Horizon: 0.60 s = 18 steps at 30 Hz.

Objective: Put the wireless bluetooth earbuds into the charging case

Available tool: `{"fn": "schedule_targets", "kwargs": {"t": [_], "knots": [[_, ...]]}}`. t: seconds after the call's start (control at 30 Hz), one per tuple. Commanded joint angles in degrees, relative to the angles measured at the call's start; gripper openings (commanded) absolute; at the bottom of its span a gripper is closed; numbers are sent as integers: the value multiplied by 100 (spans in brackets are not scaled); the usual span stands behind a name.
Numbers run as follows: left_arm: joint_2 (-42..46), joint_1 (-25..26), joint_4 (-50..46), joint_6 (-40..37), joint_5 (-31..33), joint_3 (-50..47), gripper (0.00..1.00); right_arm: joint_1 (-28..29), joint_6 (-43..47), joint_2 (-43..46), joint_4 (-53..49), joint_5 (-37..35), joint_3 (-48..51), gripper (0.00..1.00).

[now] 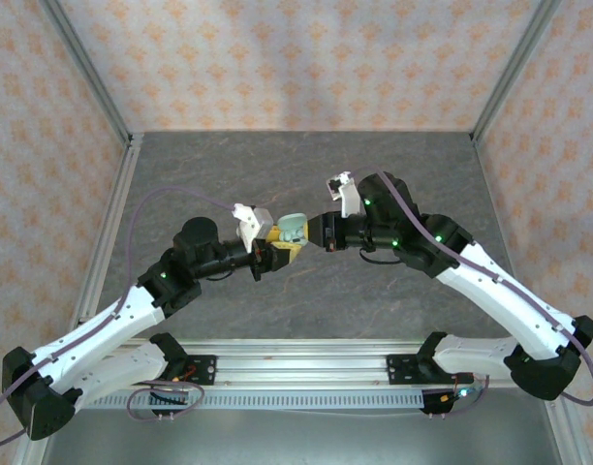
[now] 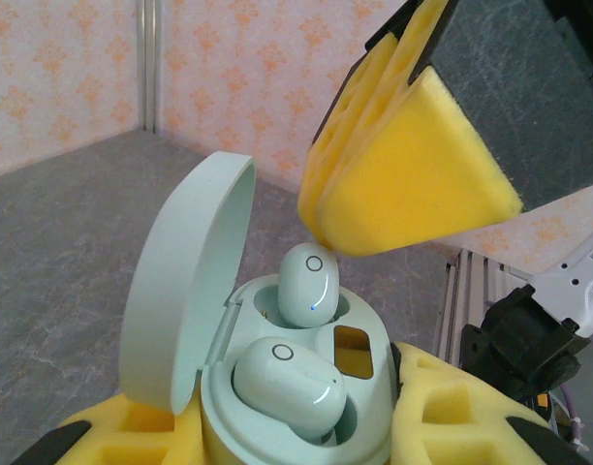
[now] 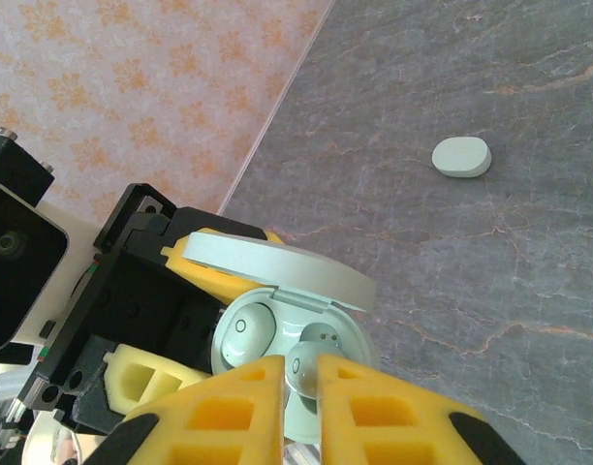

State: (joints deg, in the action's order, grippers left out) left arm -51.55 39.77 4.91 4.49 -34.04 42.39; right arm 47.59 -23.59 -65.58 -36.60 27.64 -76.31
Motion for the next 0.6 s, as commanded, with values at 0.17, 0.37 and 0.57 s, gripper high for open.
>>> {"fn": "schedule_targets", "kwargs": {"t": [0.17,0.37,0.57], "knots": [[30,40,166,-85,-6,176,17,47,-7,-67,-103,32,-229,17],[24,48,157,-81,-6,183,17,48,4,-154,-108,40,-261,17],[35,50,150,-80,1,190,17,48,37,-192,-93,40,-300,17]]}}
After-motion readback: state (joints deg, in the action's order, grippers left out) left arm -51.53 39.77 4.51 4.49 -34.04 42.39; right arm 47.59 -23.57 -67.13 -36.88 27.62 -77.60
